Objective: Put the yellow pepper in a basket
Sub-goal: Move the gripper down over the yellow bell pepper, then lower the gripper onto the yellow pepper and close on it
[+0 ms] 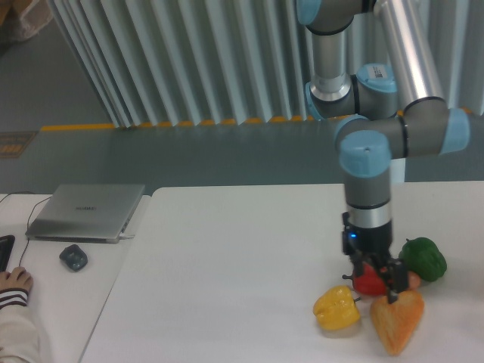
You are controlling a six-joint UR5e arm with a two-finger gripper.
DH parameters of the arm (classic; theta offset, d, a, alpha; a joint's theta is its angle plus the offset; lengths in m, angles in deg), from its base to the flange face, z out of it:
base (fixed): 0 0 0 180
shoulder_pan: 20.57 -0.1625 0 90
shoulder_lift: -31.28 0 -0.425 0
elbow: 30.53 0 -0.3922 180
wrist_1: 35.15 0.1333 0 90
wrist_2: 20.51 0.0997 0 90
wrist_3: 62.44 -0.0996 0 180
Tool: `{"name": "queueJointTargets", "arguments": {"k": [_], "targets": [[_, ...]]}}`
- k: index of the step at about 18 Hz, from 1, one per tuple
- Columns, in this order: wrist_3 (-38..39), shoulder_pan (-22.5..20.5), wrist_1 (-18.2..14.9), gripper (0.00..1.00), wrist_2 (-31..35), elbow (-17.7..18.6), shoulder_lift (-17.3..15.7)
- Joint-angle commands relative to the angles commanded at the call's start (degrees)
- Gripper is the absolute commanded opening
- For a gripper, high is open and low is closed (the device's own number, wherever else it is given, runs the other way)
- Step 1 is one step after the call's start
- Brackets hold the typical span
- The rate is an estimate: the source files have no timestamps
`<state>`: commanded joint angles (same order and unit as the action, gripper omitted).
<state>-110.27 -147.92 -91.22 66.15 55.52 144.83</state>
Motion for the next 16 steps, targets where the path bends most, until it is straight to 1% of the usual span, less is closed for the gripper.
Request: {"name": "queueJointTargets", "arguments": {"k": [4, 6, 8, 11, 13, 16], "targets": [[1.3, 1.7, -0.5, 1.0, 0.5, 0.3, 0.1], [1.4, 2.5, -0.4, 1.0, 0.8, 0.0, 1.0], [1.3, 4.2, -0.4, 1.0, 4.5, 0.0, 2.1], [0.1, 4.5, -0.4, 1.0, 5.3, -0.5, 2.5], [-1.4, 4.5, -0.4, 1.0, 7.5, -0.6, 2.5], [-1.5, 4.6, -0.4, 1.0, 8.0, -0.7, 2.6]]}}
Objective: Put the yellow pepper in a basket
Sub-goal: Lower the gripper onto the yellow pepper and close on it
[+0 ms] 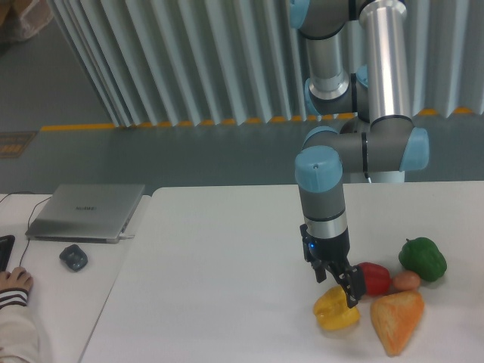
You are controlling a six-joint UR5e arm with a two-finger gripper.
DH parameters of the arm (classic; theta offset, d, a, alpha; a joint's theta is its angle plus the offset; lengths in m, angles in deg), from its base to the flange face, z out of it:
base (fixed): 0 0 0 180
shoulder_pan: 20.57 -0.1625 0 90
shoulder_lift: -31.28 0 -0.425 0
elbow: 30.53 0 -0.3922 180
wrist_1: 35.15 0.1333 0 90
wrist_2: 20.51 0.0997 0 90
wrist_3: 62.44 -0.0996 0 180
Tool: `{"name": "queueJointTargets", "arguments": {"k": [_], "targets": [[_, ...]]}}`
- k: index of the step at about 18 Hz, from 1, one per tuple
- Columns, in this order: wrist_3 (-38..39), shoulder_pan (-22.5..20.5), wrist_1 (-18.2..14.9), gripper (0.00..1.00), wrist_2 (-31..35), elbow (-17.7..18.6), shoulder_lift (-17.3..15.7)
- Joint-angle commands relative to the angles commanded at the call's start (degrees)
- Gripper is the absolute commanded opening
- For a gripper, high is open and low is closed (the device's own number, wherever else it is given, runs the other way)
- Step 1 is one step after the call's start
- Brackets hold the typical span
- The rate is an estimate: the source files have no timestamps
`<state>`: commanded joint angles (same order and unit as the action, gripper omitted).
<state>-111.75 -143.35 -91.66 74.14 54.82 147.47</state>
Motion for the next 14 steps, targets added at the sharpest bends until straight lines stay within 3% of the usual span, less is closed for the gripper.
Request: {"name": "queueJointTargets", "arguments": {"k": [5, 14], "targets": [[0.1, 0.1, 0.6, 1.0, 1.1, -0.8, 2.2], [0.6, 0.4, 0.6, 1.0, 1.1, -0.1, 3.3]]}}
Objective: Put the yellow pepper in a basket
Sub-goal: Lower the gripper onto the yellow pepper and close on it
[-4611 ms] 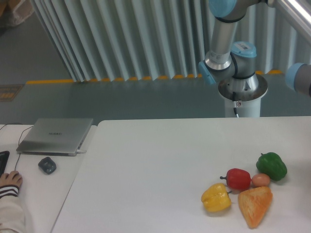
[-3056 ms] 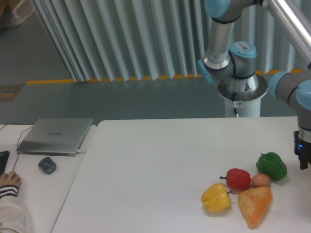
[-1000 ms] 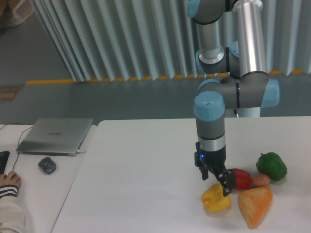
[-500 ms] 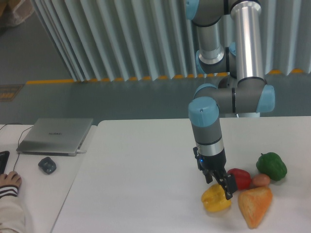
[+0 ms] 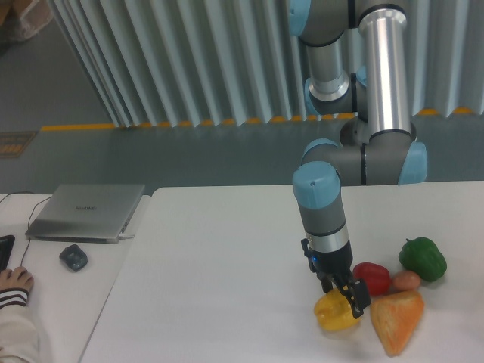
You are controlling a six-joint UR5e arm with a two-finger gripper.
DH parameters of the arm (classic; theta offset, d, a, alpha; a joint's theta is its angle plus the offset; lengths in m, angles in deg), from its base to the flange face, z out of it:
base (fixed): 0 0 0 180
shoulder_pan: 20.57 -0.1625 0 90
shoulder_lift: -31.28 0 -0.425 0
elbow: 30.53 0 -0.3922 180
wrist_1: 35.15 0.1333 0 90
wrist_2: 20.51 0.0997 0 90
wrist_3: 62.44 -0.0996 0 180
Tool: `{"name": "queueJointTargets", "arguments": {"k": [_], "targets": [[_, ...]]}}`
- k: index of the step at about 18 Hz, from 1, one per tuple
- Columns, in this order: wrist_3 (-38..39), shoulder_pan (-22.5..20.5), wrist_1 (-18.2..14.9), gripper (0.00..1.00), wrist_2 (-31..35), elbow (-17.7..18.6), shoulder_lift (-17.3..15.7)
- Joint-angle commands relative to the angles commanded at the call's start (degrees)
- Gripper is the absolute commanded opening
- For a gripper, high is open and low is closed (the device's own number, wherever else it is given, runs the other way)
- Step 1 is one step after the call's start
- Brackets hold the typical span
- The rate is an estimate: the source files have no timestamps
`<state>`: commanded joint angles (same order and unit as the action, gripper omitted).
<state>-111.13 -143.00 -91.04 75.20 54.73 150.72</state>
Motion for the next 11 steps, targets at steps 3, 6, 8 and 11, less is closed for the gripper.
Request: {"name": "queueJointTargets", "arguments": {"k": [3, 6, 8, 11], "targets": [[0.0, 0.1, 0.0, 1.0, 0.1, 0.1, 0.5], [0.0, 0.7, 0.0, 1.0, 0.2, 0.2, 1.1], [0.0, 0.8, -0.1, 1.0, 0.3, 0.2, 1.5], [-0.3, 0.8, -0.2, 0.51, 0.3, 0.3, 1.4]]}}
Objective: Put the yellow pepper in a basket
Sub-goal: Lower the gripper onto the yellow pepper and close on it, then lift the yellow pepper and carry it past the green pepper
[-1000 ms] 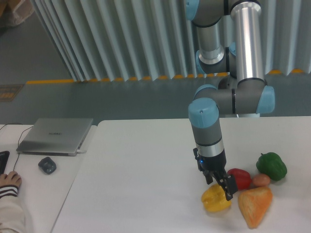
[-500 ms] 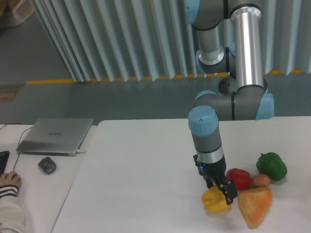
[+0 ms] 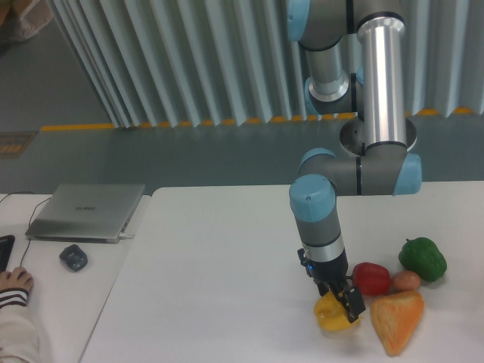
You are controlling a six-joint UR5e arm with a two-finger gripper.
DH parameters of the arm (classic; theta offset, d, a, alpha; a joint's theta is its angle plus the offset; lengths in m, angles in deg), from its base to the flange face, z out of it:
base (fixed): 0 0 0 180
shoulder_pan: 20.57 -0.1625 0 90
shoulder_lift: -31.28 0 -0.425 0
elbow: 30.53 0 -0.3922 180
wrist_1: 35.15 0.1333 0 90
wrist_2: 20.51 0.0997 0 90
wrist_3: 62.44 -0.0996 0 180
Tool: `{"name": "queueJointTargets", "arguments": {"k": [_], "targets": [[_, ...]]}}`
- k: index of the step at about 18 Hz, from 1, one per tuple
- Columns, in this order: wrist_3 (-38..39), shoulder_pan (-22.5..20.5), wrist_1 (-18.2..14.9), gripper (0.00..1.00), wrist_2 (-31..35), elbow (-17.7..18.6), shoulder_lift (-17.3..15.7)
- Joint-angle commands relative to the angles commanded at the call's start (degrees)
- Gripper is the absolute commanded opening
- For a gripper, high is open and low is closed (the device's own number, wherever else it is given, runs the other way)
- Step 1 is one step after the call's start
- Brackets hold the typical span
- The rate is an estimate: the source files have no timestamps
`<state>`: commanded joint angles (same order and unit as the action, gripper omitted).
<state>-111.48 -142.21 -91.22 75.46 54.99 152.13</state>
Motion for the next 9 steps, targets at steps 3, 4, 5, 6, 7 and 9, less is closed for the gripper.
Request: {"name": "queueJointTargets", "arguments": {"k": [3, 4, 5, 6, 7, 9], "targets": [[-0.1, -0.1, 0.0, 0.44, -0.2, 0.1, -0.6], [-0.1, -0.3, 0.0, 0.44, -0.4, 0.0, -0.9], [-0.1, -0.4, 0.0, 0.44, -0.5, 0.0, -1.1], [-0.1, -0.4, -0.1, 0.44, -0.6, 0.1, -1.3], [-0.1, -0.4, -0.1, 0.44, -0.6, 0.1, -1.3], [-0.1, -0.5, -0.1, 0.44, -0.8, -0.1, -1.8]]}}
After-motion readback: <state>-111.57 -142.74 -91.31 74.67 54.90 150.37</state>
